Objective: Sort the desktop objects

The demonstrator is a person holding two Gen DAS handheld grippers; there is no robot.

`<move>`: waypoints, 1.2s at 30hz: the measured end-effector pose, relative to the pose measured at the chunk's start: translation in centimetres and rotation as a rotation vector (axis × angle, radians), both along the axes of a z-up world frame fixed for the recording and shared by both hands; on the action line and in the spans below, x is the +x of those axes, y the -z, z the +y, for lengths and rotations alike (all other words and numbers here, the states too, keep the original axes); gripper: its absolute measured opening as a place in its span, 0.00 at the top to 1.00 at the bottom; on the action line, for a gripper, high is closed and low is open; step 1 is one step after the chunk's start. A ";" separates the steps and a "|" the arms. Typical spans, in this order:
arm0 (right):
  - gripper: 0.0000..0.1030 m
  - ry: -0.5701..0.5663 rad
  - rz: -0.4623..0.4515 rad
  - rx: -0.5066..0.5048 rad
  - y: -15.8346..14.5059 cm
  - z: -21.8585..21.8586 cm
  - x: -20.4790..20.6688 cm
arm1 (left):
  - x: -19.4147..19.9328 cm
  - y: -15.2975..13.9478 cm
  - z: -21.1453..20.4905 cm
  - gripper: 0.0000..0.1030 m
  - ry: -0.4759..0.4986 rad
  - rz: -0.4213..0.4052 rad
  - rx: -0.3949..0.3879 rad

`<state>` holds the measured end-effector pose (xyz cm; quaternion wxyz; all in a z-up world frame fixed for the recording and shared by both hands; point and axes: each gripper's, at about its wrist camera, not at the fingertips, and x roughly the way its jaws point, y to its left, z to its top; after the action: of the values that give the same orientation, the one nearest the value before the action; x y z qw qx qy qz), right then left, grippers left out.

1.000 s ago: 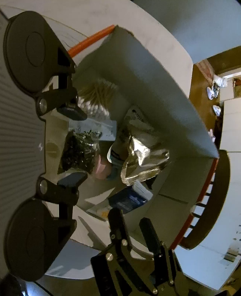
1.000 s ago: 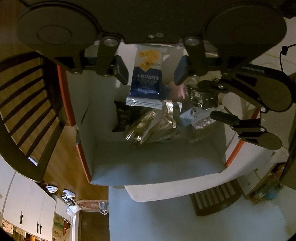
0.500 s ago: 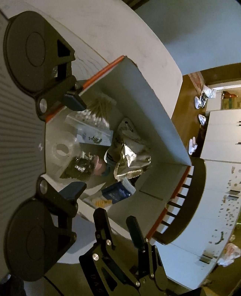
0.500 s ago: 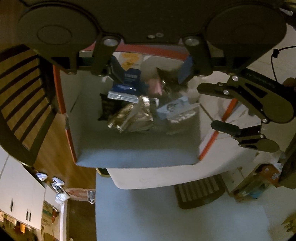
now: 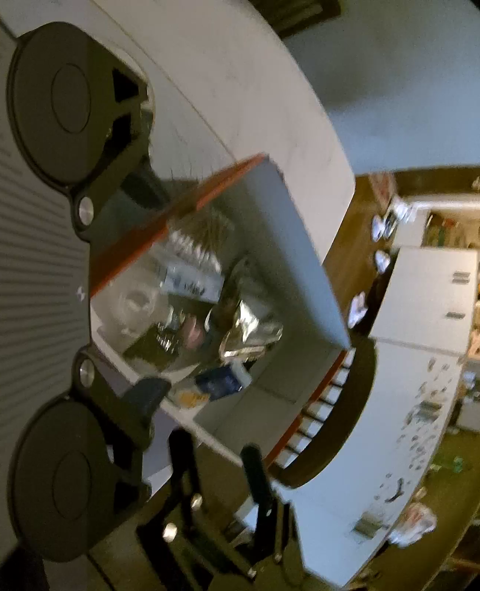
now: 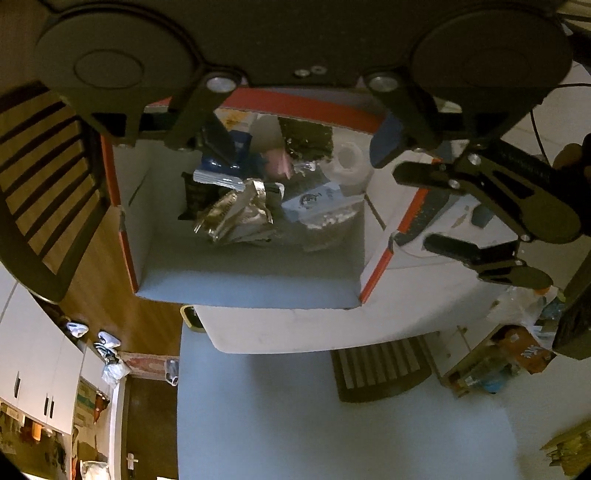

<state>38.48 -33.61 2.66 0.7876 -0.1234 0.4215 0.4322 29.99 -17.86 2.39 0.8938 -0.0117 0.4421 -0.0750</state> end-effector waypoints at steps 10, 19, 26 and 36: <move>0.00 0.019 -0.071 -0.002 -1.3 0.0 -2.5 | -3.2 -1.1 1.8 0.00 -0.137 -0.122 0.025; 0.00 0.091 -0.072 0.055 -2.1 -0.8 -4.7 | -5.5 -2.6 2.0 0.00 -0.181 -0.180 0.023; 0.00 0.132 -0.071 0.085 -2.4 -1.1 -5.5 | -6.7 -2.3 1.9 0.00 -0.164 -0.174 0.008; 0.00 0.177 -0.079 0.089 -2.0 -1.1 -6.3 | -6.8 -2.0 1.8 0.00 -0.147 -0.161 -0.006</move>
<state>32.16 -34.67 4.67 0.8434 -0.0676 0.3797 0.3740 23.19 -16.07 4.41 0.9295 -0.0405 0.3664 -0.0114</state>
